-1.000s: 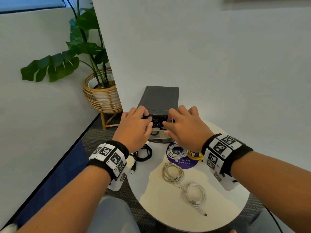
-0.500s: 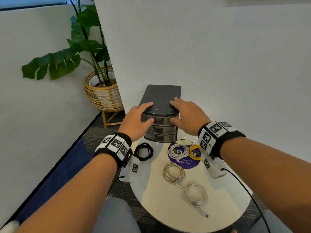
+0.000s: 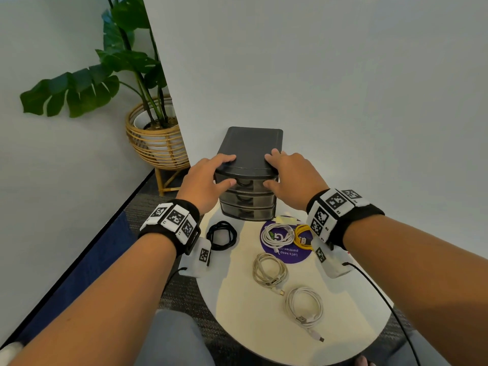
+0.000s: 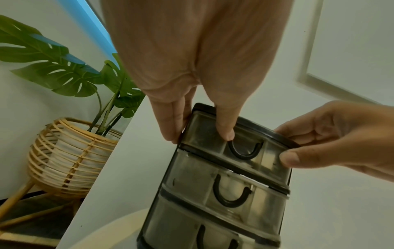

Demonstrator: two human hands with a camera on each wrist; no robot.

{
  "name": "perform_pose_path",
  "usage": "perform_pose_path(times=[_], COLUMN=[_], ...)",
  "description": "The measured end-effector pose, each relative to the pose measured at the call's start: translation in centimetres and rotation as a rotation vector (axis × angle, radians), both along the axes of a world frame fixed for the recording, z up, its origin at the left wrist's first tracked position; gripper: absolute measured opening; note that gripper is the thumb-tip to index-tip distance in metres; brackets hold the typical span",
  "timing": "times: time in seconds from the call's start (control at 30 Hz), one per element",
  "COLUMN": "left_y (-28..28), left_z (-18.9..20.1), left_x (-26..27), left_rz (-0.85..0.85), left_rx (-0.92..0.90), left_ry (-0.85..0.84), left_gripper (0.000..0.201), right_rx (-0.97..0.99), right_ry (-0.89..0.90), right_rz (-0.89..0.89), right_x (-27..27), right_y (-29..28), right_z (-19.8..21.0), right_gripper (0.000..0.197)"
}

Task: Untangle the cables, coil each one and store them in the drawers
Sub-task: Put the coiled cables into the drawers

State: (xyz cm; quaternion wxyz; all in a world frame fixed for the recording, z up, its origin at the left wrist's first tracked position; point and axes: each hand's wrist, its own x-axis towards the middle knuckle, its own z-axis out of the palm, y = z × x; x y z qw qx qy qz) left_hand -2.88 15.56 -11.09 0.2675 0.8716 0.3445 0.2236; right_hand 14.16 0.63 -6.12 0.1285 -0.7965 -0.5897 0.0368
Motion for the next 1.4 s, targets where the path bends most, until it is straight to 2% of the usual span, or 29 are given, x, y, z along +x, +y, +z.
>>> perform_pose_path(times=[0.17,0.27,0.37,0.4,0.47,0.53,0.63,0.7,0.9,1.03,1.13,1.2,1.23,1.3,1.33,1.4], left_y=[-0.4,-1.2,-2.1,-2.2,-2.5,-3.3,-4.8,-5.4,-7.4,-8.3,-7.8,-7.0,-6.8,-7.1,-7.5,-8.1], left_z=[0.1,0.5,0.3,0.0,-0.6,-1.0,-1.5,-1.7,-1.9,-1.5,-0.8,-0.3,0.0,0.6,0.7,0.3], left_x=[0.0,-0.1,-0.7,-1.0,-1.5,-1.6,-1.7,-1.6,-0.9,-0.6,-0.7,-0.5,-0.3,0.4,0.8,1.5], left_rz=[0.008,0.009,0.120,0.201,0.278,0.212,0.095,0.043,-0.095,-0.150,-0.082,0.045,0.112,0.229,0.280,0.352], left_rx=[-0.019,-0.042,-0.284,-0.365,-0.431,-0.414,-0.343,-0.278,-0.235,-0.345,-0.421,-0.419,-0.500,-0.841,-1.014,-1.210], left_ry=[0.002,0.021,-0.038,-0.010,0.199,0.467,0.712,0.754,0.824,0.835,0.721,0.470,0.290,-0.048,-0.186,-0.361], left_gripper=[0.055,0.067,0.086,0.082,0.057,0.043,0.052,0.048,0.043,0.041,0.033,0.022,0.018,0.018,0.019,0.020], right_rx=[0.007,-0.013,-0.041,-0.048,-0.056,-0.060,-0.072,-0.081,-0.069,-0.056,-0.047,-0.049,-0.050,-0.050,-0.053,-0.059], right_ry=[-0.008,-0.024,-0.054,-0.058,-0.051,-0.046,-0.045,-0.050,-0.059,-0.045,-0.032,-0.046,-0.050,-0.047,-0.045,-0.049], right_rz=[0.003,0.001,0.006,0.005,-0.005,-0.018,-0.025,-0.018,-0.016,-0.016,-0.015,-0.008,-0.004,-0.001,0.001,0.008], right_x=[0.2,0.4,0.5,0.5,0.4,0.3,0.1,0.1,0.1,0.3,0.6,0.9,1.1,1.3,1.4,1.4], right_y=[0.3,0.7,1.0,1.1,1.3,1.3,1.4,1.4,1.2,1.3,1.4,1.6,1.6,1.8,1.8,1.9], right_z=[-0.6,-0.6,-0.4,-0.4,-0.2,-0.1,0.3,0.6,0.4,0.2,0.1,0.0,0.0,0.1,0.1,0.1], right_gripper=[0.043,0.044,0.044,0.043,0.039,0.035,0.032,0.032,0.034,0.031,0.028,0.027,0.027,0.029,0.029,0.030])
